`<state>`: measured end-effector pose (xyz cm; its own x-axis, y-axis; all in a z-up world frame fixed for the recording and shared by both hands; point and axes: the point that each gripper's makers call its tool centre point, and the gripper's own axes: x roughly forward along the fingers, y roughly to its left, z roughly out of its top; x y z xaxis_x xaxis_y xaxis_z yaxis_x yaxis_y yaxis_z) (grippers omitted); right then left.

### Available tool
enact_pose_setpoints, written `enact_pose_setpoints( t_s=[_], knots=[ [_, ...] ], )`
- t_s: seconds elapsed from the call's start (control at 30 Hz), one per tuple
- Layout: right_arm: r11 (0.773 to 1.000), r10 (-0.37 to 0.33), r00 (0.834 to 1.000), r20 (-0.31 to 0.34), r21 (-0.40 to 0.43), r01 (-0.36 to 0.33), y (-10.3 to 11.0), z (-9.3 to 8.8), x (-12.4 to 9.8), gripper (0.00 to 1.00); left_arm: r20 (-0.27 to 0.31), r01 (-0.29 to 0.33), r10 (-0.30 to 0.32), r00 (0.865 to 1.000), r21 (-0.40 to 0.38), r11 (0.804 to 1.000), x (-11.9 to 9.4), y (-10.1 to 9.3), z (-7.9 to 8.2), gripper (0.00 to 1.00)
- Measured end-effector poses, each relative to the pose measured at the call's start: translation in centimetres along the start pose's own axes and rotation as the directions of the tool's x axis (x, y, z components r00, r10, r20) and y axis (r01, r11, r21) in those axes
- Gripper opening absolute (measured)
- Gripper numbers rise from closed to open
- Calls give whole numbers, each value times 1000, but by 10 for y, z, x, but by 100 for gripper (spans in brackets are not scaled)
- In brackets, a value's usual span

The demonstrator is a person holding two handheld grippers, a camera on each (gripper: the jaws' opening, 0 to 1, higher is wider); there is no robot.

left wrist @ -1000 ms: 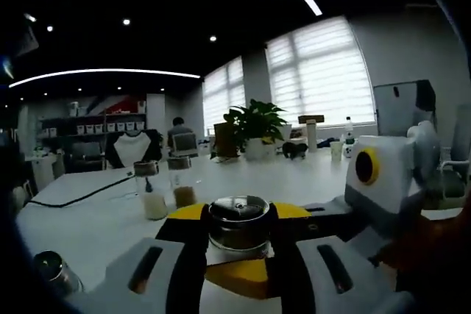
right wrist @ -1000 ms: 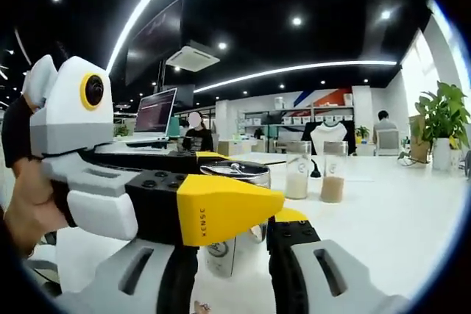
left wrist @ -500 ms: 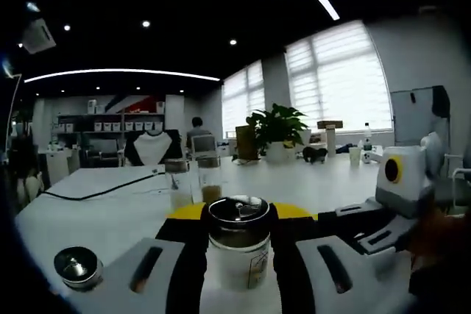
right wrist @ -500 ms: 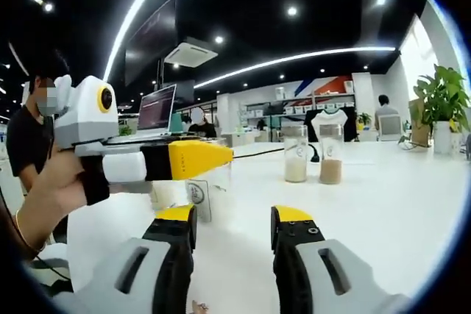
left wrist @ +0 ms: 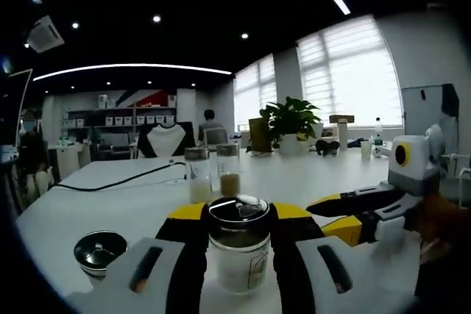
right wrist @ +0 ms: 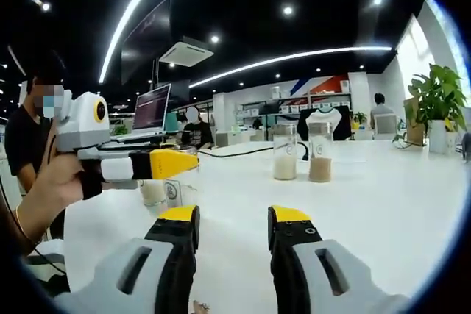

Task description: Rotate the seasoning bottle until the label or dispensing opening points toward the visible target arrow and the bottle remains upright within the marked orientation range

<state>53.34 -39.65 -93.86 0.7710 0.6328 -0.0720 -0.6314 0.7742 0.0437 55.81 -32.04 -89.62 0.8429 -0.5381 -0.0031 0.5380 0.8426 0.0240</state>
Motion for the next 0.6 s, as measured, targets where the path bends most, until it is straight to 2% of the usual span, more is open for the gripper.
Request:
enact_pose_setpoints(
  t_s=[0.3, 0.47, 0.6],
  knots=[
    [1000, 0, 1000, -11, 16, 0, -1, -5, -1, 35, -30, -4, 3, 1000, -19, 1000, -3, 5, -12, 34],
    [1000, -9, 1000, -7, 13, 9, -4, -5, -2, 34, -24, -3, 2, 1000, -36, 999, -4, 7, -12, 34],
    [1000, -9, 1000, -18, 24, 9, -6, -9, -2, 34, -28, -2, 1, 1000, -17, 1000, -6, 5, -12, 34]
  ],
)
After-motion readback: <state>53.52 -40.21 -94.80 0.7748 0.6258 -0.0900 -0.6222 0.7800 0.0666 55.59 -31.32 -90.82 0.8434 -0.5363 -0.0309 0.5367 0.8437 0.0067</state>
